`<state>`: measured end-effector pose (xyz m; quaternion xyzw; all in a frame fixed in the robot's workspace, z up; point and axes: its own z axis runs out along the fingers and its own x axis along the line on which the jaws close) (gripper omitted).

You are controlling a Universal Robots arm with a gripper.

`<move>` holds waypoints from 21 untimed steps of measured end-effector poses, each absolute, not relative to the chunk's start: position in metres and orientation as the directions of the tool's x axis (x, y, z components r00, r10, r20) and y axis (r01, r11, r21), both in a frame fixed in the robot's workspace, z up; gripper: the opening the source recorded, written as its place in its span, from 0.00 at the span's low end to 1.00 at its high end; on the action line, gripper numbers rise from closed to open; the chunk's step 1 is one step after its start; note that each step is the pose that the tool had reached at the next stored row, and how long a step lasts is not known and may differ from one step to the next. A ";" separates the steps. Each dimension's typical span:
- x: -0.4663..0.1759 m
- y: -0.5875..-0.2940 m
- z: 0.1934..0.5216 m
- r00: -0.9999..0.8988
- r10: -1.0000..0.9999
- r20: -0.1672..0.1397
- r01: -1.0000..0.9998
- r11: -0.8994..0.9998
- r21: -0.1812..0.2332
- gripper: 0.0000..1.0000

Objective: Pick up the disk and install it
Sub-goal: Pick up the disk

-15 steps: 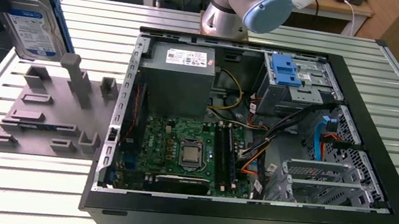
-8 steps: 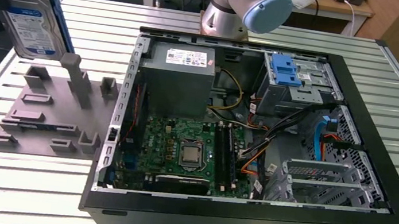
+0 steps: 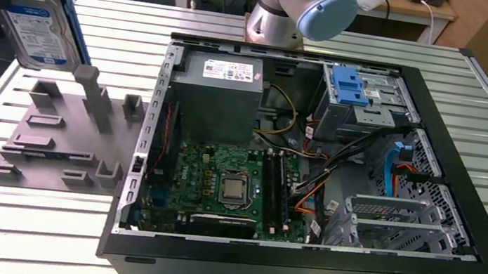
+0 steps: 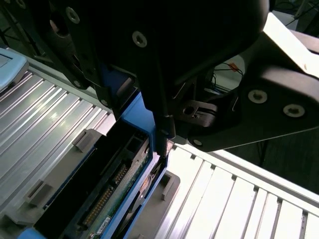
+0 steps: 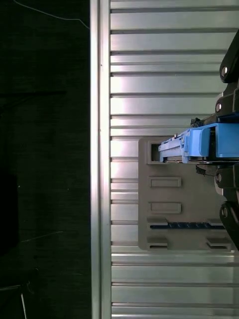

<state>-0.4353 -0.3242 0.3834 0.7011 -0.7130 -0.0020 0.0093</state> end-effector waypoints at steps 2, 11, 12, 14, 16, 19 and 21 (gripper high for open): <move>-0.435 -0.324 0.385 -0.017 -1.000 0.011 -1.000 0.017 0.016 0.37; -0.435 -0.324 0.391 -0.017 -1.000 0.011 -1.000 0.017 0.016 0.37; -0.435 -0.324 0.391 -0.017 -1.000 0.011 -1.000 0.017 0.016 0.37; -0.435 -0.324 0.393 -0.017 -1.000 0.011 -1.000 0.017 0.016 0.37; -0.435 -0.324 0.394 -0.017 -1.000 0.011 -1.000 0.017 0.016 0.37; -0.435 -0.324 0.396 -0.017 -1.000 0.011 -1.000 0.017 0.016 0.37; -0.435 -0.324 0.397 -0.017 -1.000 0.011 -1.000 0.017 0.016 0.37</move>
